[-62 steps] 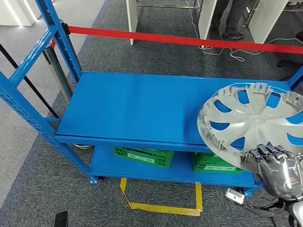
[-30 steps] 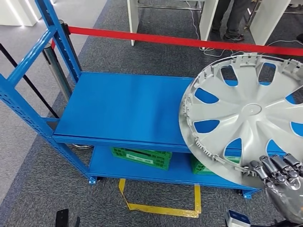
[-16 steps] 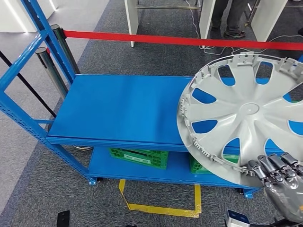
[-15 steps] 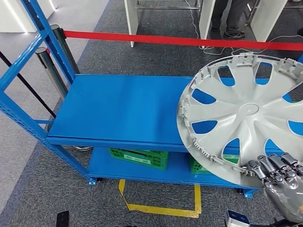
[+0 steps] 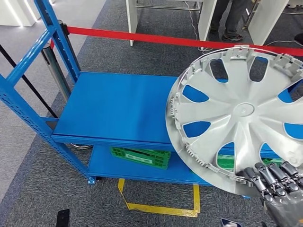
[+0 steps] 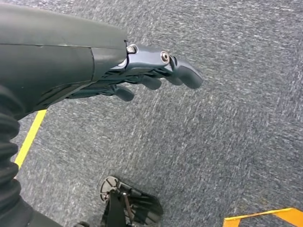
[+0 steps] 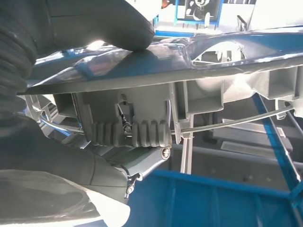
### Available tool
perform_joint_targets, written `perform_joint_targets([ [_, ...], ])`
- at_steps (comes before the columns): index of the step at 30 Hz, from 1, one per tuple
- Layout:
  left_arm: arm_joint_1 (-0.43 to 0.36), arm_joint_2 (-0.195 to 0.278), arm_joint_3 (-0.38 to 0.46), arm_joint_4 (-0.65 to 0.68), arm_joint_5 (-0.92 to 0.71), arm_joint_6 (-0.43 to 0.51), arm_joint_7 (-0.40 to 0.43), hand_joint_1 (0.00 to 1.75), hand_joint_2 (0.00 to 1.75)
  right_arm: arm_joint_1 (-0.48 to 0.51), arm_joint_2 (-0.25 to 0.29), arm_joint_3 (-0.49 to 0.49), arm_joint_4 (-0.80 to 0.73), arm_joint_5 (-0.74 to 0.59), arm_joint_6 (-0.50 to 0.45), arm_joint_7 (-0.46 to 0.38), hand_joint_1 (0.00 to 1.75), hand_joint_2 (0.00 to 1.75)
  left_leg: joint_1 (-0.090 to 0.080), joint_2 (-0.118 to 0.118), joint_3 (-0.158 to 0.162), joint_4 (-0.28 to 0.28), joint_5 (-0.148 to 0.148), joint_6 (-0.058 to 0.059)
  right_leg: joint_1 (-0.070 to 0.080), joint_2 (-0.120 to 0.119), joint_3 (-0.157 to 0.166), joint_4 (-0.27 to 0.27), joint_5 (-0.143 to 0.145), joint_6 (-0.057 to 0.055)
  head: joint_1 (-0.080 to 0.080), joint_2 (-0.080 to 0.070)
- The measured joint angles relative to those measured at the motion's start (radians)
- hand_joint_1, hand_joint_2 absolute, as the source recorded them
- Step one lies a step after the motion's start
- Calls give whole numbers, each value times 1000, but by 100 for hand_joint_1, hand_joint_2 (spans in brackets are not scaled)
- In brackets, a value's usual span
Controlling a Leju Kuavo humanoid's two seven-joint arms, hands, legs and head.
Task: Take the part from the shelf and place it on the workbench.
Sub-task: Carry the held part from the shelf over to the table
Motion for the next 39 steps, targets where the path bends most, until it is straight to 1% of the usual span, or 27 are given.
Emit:
perform_joint_targets([
  [2, -1, 0, 0, 0, -4, 3, 4, 0, 175, 1, 9, 8, 0, 0, -12, -13, 175, 175, 2, 0, 0, 7, -2, -4, -6, -1, 59, -121, 66, 4, 0, 0],
  [3, -2, -1, 0, 0, -6, 4, 5, 0, 175, 1, 13, 11, -1, 0, -17, -21, 175, 175, 1, -1, -3, 13, -4, -8, -6, 0, 93, -184, 88, 4, 1, 0],
  [4, -3, -1, 0, 0, -8, 6, 5, 0, 175, 1, 16, 14, -1, 0, -22, -29, 175, 175, -1, -3, -7, 18, -4, -13, -7, 0, 114, -225, 100, 1, 1, 0],
  [5, -3, -1, 0, 0, -9, 6, 6, 0, 175, 1, 20, 17, -2, 0, -26, -36, 175, 175, -4, -4, -11, 22, -4, -18, -6, 2, 123, -243, 102, -3, 1, 0],
  [8, -2, 0, 0, 0, -10, 7, 6, 0, 175, -3, 31, 26, -3, 0, -29, -48, 175, 175, -2, -4, -20, 28, -4, -34, -4, 3, 114, -242, 112, -23, -1, 0],
  [9, -3, 1, 0, 0, -10, 7, 6, 0, 175, -5, 34, 29, -3, 0, -29, -50, 175, 175, -1, -4, -25, 42, -21, -40, -5, 1, 111, -244, 117, -31, -2, 0],
  [10, -3, 1, 0, 0, -10, 7, 6, 0, 175, -7, 37, 31, -3, 0, -29, -50, 175, 175, 1, -4, -36, 75, -52, -45, -6, -1, 106, -245, 122, -38, -4, 0],
  [12, -3, 0, 0, 0, -10, 7, 6, 0, 175, -8, 41, 35, -3, 0, -29, -51, 175, 175, 3, -3, -71, 192, -136, -53, -6, -4, 92, -245, 133, -47, -7, 0],
  [13, -3, 0, 0, 0, -10, 7, 6, 0, 175, -9, 43, 37, -3, 0, -29, -52, 175, 175, 4, -3, -86, 251, -169, -55, -4, -5, 84, -245, 139, -49, -8, 0],
  [14, -3, -1, 0, 0, -10, 7, 6, 0, 175, -9, 45, 39, -3, 0, -29, -52, 175, 175, 5, -3, -88, 283, -183, -55, -2, -5, 75, -245, 145, -50, -8, 0],
  [15, -3, -1, 0, 0, -10, 7, 6, 0, 175, -9, 46, 40, -3, 0, -29, -52, 175, 175, 4, -3, -74, 280, -180, -52, -1, -5, 67, -244, 152, -50, -8, 0],
  [16, -3, -1, 0, 0, -10, 7, 6, 0, 175, -9, 47, 41, -3, 0, -29, -52, 175, 175, 4, -3, -41, 236, -160, -48, 1, -5, 59, -244, 159, -49, -8, 0],
  [18, -6, 0, 0, 0, -10, 7, 6, 0, 175, -9, 49, 42, -3, 0, -29, -52, 175, 175, -1, -3, 54, 87, -113, -34, 4, -4, 46, -244, 174, -44, -8, 0],
  [19, -7, 0, 0, 0, -11, 6, 5, 0, 175, -9, 50, 42, -3, 0, -29, -52, 175, 175, -4, -3, 88, 27, -97, -30, 5, -4, 42, -245, 181, -39, -7, 0],
  [20, -9, 0, 0, 0, -12, 5, 5, 0, 175, -9, 51, 42, -3, 0, -29, -52, 175, 175, -7, -3, 106, -8, -90, -26, 4, -5, 40, -246, 188, -33, -7, 0],
  [23, -7, -2, 0, 0, -16, 2, 4, 0, 175, -10, 52, 47, -3, 0, -29, -51, 175, 175, -12, -1, 98, -21, -67, -17, -2, -7, 37, -254, 207, -13, -7, 0],
  [24, -6, -3, 0, 0, -18, 2, 4, 0, 175, -10, 52, 49, -3, 0, -29, -49, 175, 175, -10, 1, 92, -25, -55, -11, -2, -6, 31, -249, 193, -9, -6, 0],
  [25, -7, -4, 0, 0, -19, 1, 4, 0, 175, -9, 52, 51, -3, 0, -29, -47, 175, 175, -8, 3, 82, -30, -42, -5, -2, -5, 20, -227, 162, -6, -5, 0],
  [26, -8, -4, 0, 0, -21, 0, 4, 0, 175, -8, 52, 52, -3, 0, -30, -44, 175, 175, -6, 5, 71, -32, -30, -1, -2, -4, 6, -185, 114, -4, -4, 0],
  [28, -9, -4, 0, 0, -25, -1, 4, 0, 175, -2, 52, 56, -3, 0, -30, -37, 175, 175, -7, 6, 42, -30, -10, 4, -2, -3, -22, -63, 22, 0, -3, 0],
  [29, -9, -5, 0, 0, -27, -1, 4, 0, 175, 4, 52, 57, -3, 0, -31, -34, 175, 175, -8, 6, 27, -28, 0, 4, -2, -3, -27, -10, 0, 1, -3, 0],
  [30, -9, -6, 0, 0, -29, -1, 4, 0, 175, 11, 52, 58, -3, 0, -32, -32, 175, 175, -8, 6, 11, -26, 10, 3, -2, -3, -18, 16, 2, 3, -3, 0],
  [31, -9, -6, 0, 0, -31, -1, 4, 0, 175, 18, 52, 58, -3, 0, -33, -30, 175, 175, -8, 6, -5, -22, 19, 1, -2, -3, 5, 13, 20, 4, -3, 0],
  [33, -9, -6, 0, 0, -34, -1, 4, 0, 175, 29, 52, 58, -5, 0, -34, -30, 175, 175, -6, 6, -32, -12, 34, -6, -4, -4, 100, -96, 68, 6, -3, 0],
  [35, -9, -6, 0, 0, -36, -1, 4, 0, 175, 34, 52, 58, -10, 0, -36, -30, 175, 175, -7, 6, -51, 2, 45, -16, -3, -2, 197, -234, 62, 3, -3, 0],
  [37, -9, -6, 0, 0, -36, -1, 4, 0, 175, 39, 52, 59, -15, 0, -38, -29, 175, 175, -9, 6, -60, 10, 57, -26, 1, 1, 223, -284, 42, -7, -4, 0],
  [39, -8, -5, 0, 0, -36, -1, 4, 0, 175, 42, 52, 63, -17, 0, -38, -25, 175, 175, -8, 4, -66, 14, 61, -37, 1, -2, 203, -282, 52, -25, -4, 0],
])
